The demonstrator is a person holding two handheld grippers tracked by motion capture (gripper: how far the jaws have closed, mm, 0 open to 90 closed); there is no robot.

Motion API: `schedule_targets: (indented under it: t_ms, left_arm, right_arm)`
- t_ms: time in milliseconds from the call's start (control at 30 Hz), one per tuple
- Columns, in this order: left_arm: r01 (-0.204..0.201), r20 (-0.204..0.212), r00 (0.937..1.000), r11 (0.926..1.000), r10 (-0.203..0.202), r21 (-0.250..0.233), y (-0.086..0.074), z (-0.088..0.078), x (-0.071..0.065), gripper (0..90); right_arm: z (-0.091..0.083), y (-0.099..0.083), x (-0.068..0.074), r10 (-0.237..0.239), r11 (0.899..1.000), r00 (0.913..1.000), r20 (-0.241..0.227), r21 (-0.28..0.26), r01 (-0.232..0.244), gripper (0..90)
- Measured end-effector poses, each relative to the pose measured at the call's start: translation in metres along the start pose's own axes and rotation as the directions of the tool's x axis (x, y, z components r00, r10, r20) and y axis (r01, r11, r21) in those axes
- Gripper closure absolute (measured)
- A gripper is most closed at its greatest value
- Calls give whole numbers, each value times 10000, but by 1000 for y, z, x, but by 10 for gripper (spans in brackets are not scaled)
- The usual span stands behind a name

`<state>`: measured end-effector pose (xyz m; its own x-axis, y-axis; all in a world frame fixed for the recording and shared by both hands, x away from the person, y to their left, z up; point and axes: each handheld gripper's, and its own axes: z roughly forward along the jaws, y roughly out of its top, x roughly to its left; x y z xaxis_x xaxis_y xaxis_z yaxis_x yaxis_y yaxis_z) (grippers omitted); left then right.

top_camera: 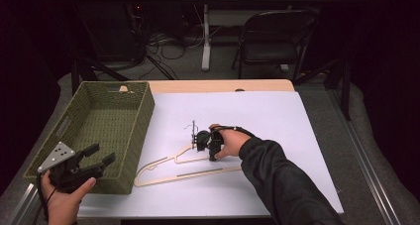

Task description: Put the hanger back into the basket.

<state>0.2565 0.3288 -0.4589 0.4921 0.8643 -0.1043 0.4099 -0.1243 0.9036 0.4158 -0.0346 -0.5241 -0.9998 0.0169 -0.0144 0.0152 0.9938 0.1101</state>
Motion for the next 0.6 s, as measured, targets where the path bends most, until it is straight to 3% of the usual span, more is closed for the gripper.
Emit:
schedule_targets:
  t_ms: [400, 600]
  left_arm:
    - [12, -3, 10000, 10000, -11, 43, -1, 1, 1, 304]
    - [5, -12, 10000, 10000, -5, 44, -1, 1, 1, 303]
  right_arm:
    - [3, -2, -3, 57, 9999, 10000, -59, 126, -56, 750]
    - [3, -2, -2, -19, 9998, 10000, -26, 184, 19, 823]
